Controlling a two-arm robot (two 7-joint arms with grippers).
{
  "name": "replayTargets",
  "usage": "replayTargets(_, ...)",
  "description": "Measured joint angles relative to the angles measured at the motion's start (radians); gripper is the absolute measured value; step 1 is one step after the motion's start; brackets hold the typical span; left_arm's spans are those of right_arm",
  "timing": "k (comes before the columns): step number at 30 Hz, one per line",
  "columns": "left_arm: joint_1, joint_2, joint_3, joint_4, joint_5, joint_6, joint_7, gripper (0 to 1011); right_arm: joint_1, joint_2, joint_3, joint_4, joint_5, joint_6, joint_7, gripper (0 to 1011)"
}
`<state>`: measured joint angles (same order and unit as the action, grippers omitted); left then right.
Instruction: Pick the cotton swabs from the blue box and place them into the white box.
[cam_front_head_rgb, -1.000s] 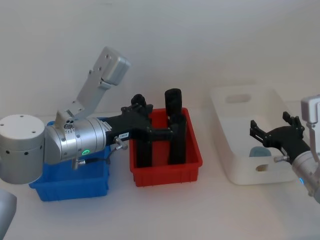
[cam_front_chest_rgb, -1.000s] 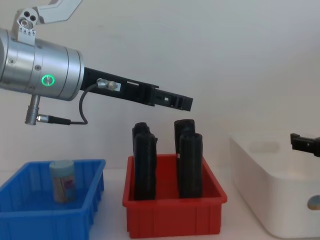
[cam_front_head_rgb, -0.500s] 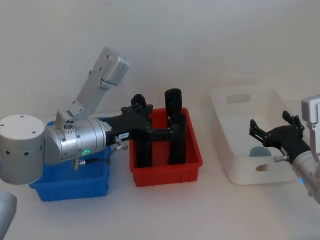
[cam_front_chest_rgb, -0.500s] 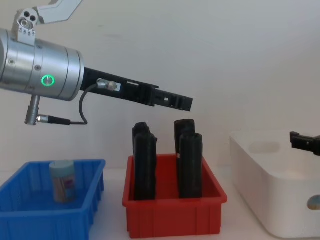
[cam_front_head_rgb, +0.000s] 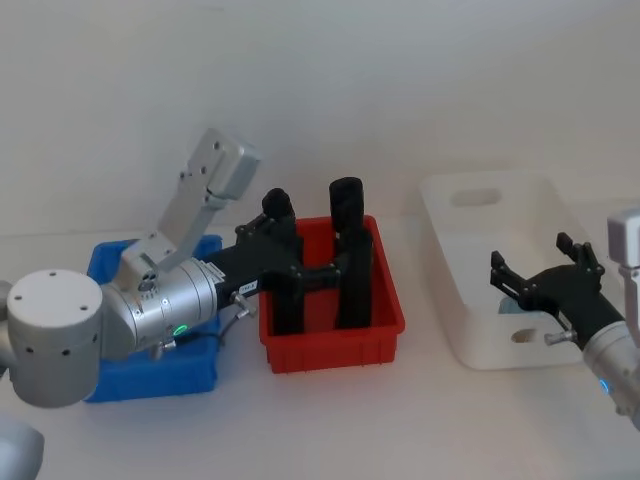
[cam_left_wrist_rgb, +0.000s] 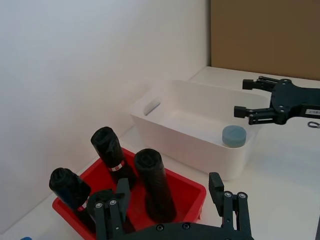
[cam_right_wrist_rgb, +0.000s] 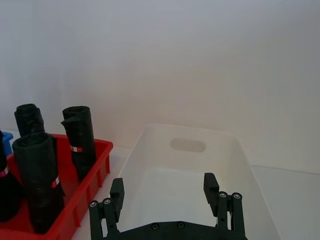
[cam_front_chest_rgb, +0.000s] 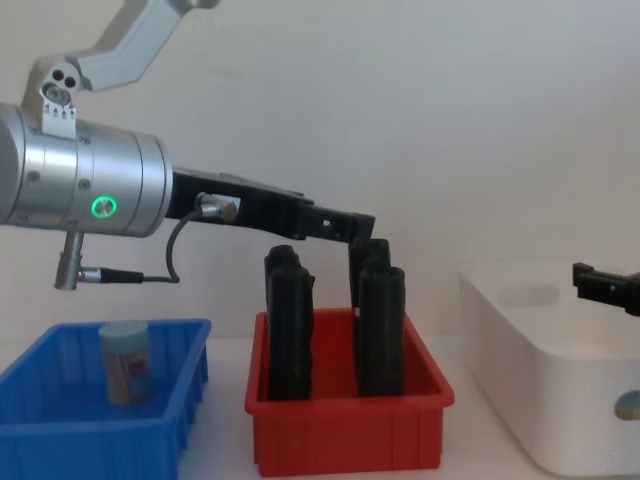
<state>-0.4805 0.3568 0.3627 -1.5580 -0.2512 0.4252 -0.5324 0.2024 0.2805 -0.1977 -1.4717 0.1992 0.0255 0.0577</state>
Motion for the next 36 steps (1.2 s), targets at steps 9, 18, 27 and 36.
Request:
replayTargets(9, 0.051, 0.005, 0.019, -0.015, 0.011, -0.088, 0.109, 1004, -0.084, 0.022, -0.011, -0.115, 0.035, 0.003, 0.004, 1002)
replayTargets(18, 0.107, 0.011, 0.041, -0.031, 0.023, -0.182, 0.23, 1004, -0.168, 0.044, -0.022, -0.229, 0.068, 0.007, 0.007, 1002)
replayTargets(27, 0.164, 0.017, 0.062, -0.047, 0.035, -0.278, 0.351, 1004, -0.214, 0.057, -0.028, -0.291, 0.087, 0.009, 0.009, 1002)
replayTargets(36, 0.218, 0.023, 0.083, -0.062, 0.046, -0.368, 0.466, 1004, -0.217, 0.057, -0.029, -0.295, 0.088, 0.009, 0.009, 1002)
